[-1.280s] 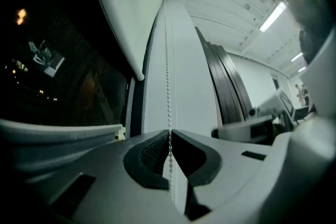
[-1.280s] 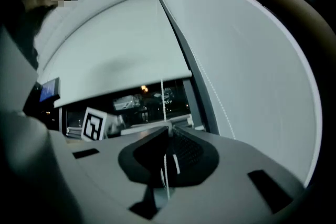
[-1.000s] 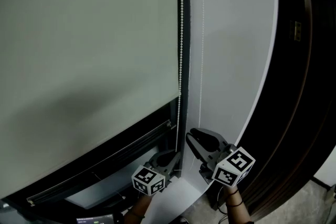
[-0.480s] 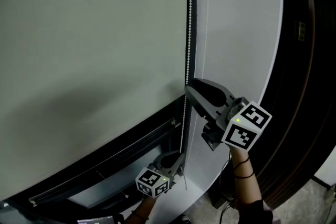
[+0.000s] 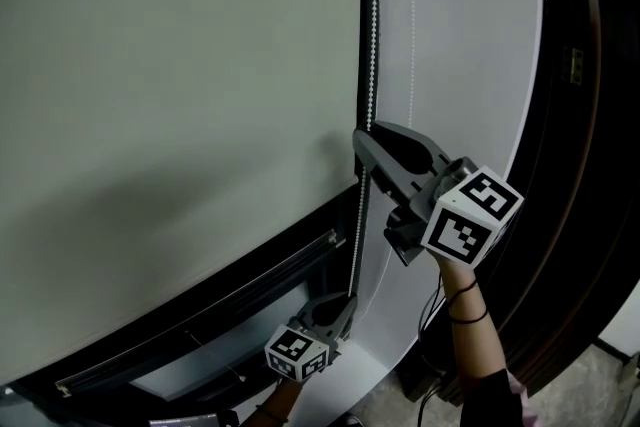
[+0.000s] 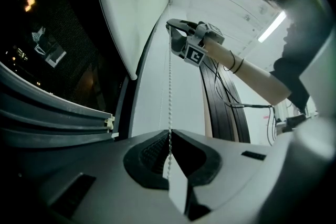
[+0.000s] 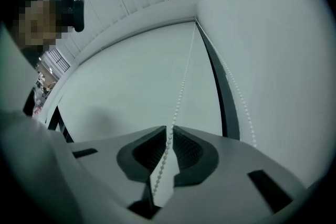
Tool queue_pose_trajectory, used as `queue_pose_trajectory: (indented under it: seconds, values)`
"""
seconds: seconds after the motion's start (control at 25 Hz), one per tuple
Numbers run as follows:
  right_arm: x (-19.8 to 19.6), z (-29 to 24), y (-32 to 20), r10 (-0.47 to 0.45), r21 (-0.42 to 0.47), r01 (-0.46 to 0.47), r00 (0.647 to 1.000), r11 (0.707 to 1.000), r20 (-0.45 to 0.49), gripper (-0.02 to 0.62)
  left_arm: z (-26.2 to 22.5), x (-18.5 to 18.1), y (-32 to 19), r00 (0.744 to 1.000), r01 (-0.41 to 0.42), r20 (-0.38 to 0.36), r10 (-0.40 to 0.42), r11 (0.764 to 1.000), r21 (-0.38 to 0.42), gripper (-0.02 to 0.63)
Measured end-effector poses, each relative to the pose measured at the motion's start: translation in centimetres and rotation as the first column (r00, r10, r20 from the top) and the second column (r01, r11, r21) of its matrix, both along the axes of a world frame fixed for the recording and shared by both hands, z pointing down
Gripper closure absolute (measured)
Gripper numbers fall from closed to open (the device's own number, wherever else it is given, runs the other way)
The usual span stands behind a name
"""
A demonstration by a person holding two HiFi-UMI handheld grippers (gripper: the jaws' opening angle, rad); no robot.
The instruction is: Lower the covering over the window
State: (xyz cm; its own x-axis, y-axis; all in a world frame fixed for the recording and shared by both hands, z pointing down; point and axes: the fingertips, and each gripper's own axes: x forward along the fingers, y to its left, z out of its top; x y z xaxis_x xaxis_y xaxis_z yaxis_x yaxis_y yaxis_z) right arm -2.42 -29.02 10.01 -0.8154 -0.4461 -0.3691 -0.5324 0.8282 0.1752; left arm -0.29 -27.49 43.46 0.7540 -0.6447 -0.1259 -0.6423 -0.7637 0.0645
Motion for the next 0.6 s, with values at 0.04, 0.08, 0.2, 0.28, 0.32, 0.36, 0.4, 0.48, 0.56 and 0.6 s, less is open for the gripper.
queue_pose_trajectory:
  seconds: [0.04,0.08,0.2,0.28,0.32,0.36,0.4,0.48,0.56,0.6]
  values:
    - [0.1,0.1,-0.1,0.003,-0.003,-0.003,1.0,1.0,-0.001,0.553,0.2,0.1,-0.1,1.0,-0.002,0.01,0.002,1.0,-0.005,0.594]
    - [0.1,0.5,-0.2,0.004,-0.013,-0.004,1.0,1.0,-0.013,0.562,0.7,0.2,-0.2,1.0,-0.004,0.026,0.005,1.0,-0.016,0.594]
    - [-0.3,3.2,-0.9,0.023,-0.047,-0.027,0.997,0.999,-0.071,0.572,3.4,0.2,-0.3,0.999,-0.002,0.053,0.007,0.996,-0.087,0.594]
    - [-0.2,5.8,-1.4,0.036,-0.081,-0.042,0.997,0.996,-0.068,0.574,5.9,0.0,0.0,0.998,0.002,0.067,0.008,0.987,-0.158,0.594]
    - [0.0,7.3,-1.7,0.048,-0.101,-0.054,0.997,0.993,-0.06,0.574,7.5,-0.1,0.2,0.996,0.002,0.091,0.016,0.981,-0.194,0.594]
    - [0.3,9.0,-2.0,0.068,-0.118,-0.074,0.996,0.99,-0.053,0.574,9.0,-0.2,0.6,0.992,0.002,0.123,0.026,0.975,-0.224,0.594]
    - [0.6,10.7,-2.4,0.096,-0.132,-0.102,0.994,0.986,-0.045,0.574,10.5,-0.4,1.0,0.987,0.007,0.156,0.032,0.97,-0.243,0.594]
    - [1.3,14.1,-3.0,0.152,-0.161,-0.156,0.988,0.975,-0.035,0.574,12.4,-1.1,2.1,0.982,0.021,0.187,0.027,0.968,-0.252,0.592]
    - [1.7,18.1,-3.3,0.191,-0.194,-0.203,0.979,0.96,-0.077,0.575,11.7,-1.6,2.8,0.991,0.018,0.135,0.014,0.972,-0.232,0.589]
    - [1.7,20.4,-3.5,0.204,-0.209,-0.226,0.971,0.951,-0.122,0.577,10.6,-1.7,2.9,0.995,0.017,0.098,0.004,0.977,-0.211,0.589]
